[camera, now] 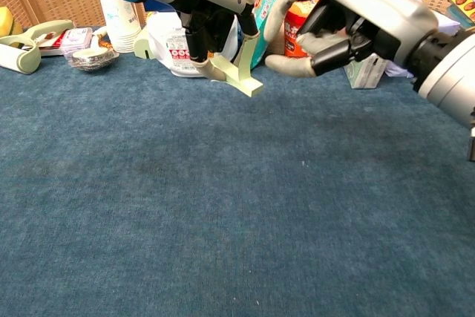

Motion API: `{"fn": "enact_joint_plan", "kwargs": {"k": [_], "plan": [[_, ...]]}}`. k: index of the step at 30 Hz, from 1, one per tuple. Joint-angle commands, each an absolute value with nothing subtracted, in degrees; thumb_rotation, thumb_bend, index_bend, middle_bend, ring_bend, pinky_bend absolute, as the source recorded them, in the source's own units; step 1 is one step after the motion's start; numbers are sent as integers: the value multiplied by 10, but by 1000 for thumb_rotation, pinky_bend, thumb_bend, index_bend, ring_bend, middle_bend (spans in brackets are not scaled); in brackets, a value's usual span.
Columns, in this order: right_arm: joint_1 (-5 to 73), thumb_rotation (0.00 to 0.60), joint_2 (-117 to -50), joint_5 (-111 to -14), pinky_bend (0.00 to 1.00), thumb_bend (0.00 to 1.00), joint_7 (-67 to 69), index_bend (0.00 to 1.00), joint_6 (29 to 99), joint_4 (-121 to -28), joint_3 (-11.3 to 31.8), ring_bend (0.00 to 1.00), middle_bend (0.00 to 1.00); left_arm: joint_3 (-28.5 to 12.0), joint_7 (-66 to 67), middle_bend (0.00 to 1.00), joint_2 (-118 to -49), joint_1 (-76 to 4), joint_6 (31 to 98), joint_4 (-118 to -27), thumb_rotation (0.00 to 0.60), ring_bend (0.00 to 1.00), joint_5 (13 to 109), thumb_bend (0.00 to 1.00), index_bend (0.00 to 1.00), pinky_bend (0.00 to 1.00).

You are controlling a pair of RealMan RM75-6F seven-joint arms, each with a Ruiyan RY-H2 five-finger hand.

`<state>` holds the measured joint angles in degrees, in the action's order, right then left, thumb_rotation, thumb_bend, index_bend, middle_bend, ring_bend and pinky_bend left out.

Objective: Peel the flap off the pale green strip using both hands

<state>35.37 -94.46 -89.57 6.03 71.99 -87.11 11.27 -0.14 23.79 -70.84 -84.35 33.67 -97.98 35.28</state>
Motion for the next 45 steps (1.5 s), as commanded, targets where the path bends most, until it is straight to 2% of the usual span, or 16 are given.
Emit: {"fn": "enact_joint_plan", "kwargs": {"k": [1, 45], "plan": [[357, 499, -947, -896, 826, 301, 57, 469, 717, -871, 111, 1000, 1000, -1, 235, 1000, -711, -845, 336, -977, 600, 1000, 351, 375, 611, 1000], [387, 498, -962, -881, 826, 301, 47, 447, 698, -871, 117, 993, 1000, 11, 214, 1000, -730, -864, 333, -964, 600, 1000, 344, 375, 611, 1000]]}}
